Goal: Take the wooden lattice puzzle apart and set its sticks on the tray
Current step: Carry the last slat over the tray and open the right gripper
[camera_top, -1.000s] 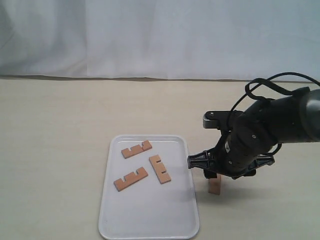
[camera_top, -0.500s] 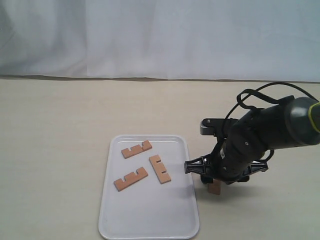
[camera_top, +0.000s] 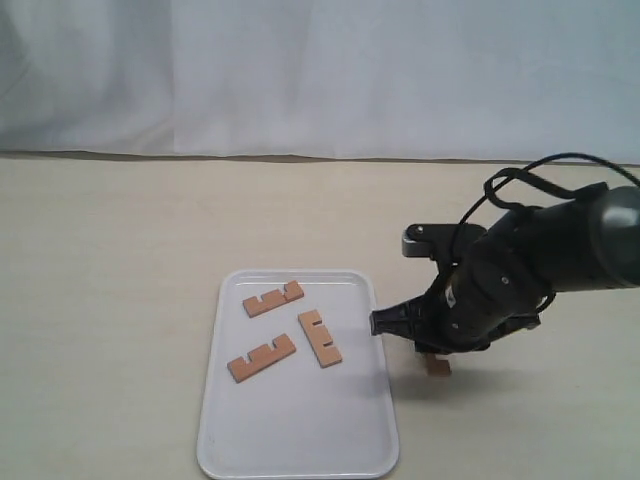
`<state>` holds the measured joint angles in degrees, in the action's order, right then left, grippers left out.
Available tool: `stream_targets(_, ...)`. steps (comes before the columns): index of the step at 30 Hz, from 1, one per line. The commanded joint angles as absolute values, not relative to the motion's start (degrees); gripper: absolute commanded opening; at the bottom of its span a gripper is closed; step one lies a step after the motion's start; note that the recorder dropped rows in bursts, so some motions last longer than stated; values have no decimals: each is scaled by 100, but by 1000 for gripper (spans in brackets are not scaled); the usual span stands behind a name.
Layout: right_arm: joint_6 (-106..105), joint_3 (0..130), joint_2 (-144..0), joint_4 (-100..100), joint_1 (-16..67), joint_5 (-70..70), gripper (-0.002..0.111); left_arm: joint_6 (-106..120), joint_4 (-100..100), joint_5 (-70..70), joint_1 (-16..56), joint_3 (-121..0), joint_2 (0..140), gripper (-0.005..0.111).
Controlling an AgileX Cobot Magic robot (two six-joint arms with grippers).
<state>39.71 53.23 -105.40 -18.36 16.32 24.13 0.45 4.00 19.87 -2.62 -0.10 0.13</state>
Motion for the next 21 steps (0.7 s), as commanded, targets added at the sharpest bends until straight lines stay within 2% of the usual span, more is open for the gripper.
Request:
stream_targets(1, 3841, 5596, -10054, -1953, 1710, 2661, 5, 40, 395, 1896, -261, 0, 0, 0)
stream_targets(12, 2582, 6052, -10130, -1965, 3384, 2907, 5, 40, 395, 1896, -261, 0, 0, 0)
stream_targets(21, 2420, 6471, -10626, -1979, 4130, 3479, 5, 40, 395, 1896, -261, 0, 0, 0)
